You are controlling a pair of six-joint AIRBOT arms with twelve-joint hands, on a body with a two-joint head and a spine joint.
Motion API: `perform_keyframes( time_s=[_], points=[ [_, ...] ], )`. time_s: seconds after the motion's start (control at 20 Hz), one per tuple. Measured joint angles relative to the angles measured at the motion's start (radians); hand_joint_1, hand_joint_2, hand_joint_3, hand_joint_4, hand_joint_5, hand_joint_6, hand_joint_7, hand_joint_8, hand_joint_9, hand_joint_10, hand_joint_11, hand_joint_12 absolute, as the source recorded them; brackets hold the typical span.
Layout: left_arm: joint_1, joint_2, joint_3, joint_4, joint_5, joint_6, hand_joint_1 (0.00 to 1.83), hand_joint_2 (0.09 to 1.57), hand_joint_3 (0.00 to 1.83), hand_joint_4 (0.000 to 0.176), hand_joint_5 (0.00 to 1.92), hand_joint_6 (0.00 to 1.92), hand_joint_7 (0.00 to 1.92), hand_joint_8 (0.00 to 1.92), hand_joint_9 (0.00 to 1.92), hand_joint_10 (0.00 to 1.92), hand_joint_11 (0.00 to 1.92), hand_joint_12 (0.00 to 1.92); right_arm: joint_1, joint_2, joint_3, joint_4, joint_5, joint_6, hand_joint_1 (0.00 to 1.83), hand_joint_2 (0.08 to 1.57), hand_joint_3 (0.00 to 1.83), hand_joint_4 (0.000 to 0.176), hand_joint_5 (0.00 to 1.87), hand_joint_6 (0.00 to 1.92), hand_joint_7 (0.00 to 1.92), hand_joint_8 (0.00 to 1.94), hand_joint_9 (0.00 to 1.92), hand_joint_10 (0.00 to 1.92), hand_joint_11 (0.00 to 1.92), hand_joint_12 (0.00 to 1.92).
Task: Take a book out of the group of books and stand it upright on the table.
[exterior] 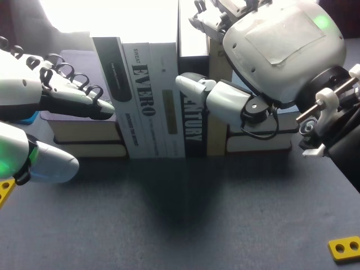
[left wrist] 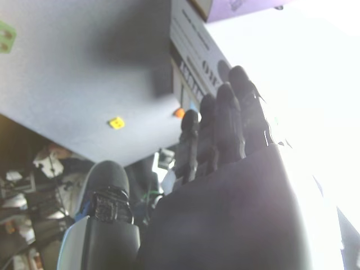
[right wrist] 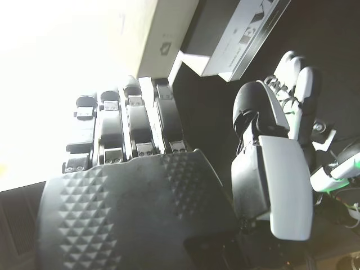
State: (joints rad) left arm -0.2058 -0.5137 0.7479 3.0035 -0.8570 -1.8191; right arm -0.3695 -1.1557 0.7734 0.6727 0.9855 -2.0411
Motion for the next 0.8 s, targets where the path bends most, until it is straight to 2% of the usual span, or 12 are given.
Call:
perform_keyframes(
  time_s=[0.15,0.2,0.25,0.45,0.5,0.6,0.7,0.8],
  points=[
    [0.0,0.0,0.0,0.0,0.0,0.0,0.06,1.33,0.0,0.032,0.13,0.0,0.11,0.0,0.1,0.0,0.0,0.35,-0.006,-0.001,0.0,0.0,0.003,0.0,0.03,1.22,0.0,0.0,0.51,0.07,0.11,0.0,0.01,0.0,0.0,0.0],
    [0.0,0.0,0.0,0.0,0.0,0.0,0.05,1.33,0.0,0.033,0.13,0.0,0.11,0.0,0.08,0.01,0.0,0.27,-0.006,-0.002,0.0,0.0,0.003,0.0,0.0,1.22,0.0,0.0,0.52,0.07,0.09,0.0,0.0,0.0,0.01,0.01],
    [0.0,0.0,0.0,0.0,0.0,0.0,0.07,1.32,0.0,0.038,0.15,0.01,0.13,0.0,0.09,0.01,0.0,0.29,-0.009,-0.005,0.0,-0.001,0.006,0.0,0.0,1.22,0.0,0.0,0.52,0.07,0.09,0.0,0.01,0.0,0.02,0.01],
    [0.0,0.0,0.0,0.0,0.0,0.0,0.1,1.32,0.0,0.036,0.16,0.01,0.14,0.0,0.11,0.01,0.0,0.33,-0.012,-0.009,0.0,-0.002,-0.003,0.0,0.0,1.23,0.0,0.0,0.53,0.07,0.09,0.0,0.0,0.0,0.0,0.01],
    [0.0,0.0,0.0,0.0,0.0,0.0,0.08,1.33,0.0,0.03,0.15,0.0,0.12,0.0,0.1,0.01,0.0,0.35,-0.015,-0.008,0.0,-0.003,-0.001,0.0,0.0,1.23,0.0,0.0,0.52,0.06,0.09,0.0,0.0,0.0,0.01,0.01],
    [0.0,0.0,0.0,0.0,0.0,0.0,0.08,1.32,0.0,0.034,0.15,0.0,0.14,0.01,0.12,0.01,0.0,0.47,-0.017,-0.01,-0.001,-0.003,-0.003,0.0,0.0,1.24,0.01,0.0,0.54,0.07,0.1,0.01,0.01,0.0,0.02,0.02],
    [0.0,0.0,0.0,0.0,0.0,0.0,0.06,1.33,0.0,0.032,0.13,0.0,0.15,0.01,0.12,0.01,0.0,0.46,-0.032,-0.009,-0.014,-0.013,0.011,-0.01,0.03,1.24,0.0,0.0,0.58,0.04,0.11,0.01,0.01,0.0,0.0,0.33],
    [0.0,0.0,0.002,0.0,0.0,0.0,0.05,1.34,0.0,0.029,0.12,0.01,0.15,0.0,0.12,0.01,0.0,0.39,-0.05,-0.01,-0.027,-0.015,0.011,-0.03,0.0,1.24,0.0,0.0,0.63,0.05,0.11,0.0,0.0,0.0,0.0,0.26]
  ],
)
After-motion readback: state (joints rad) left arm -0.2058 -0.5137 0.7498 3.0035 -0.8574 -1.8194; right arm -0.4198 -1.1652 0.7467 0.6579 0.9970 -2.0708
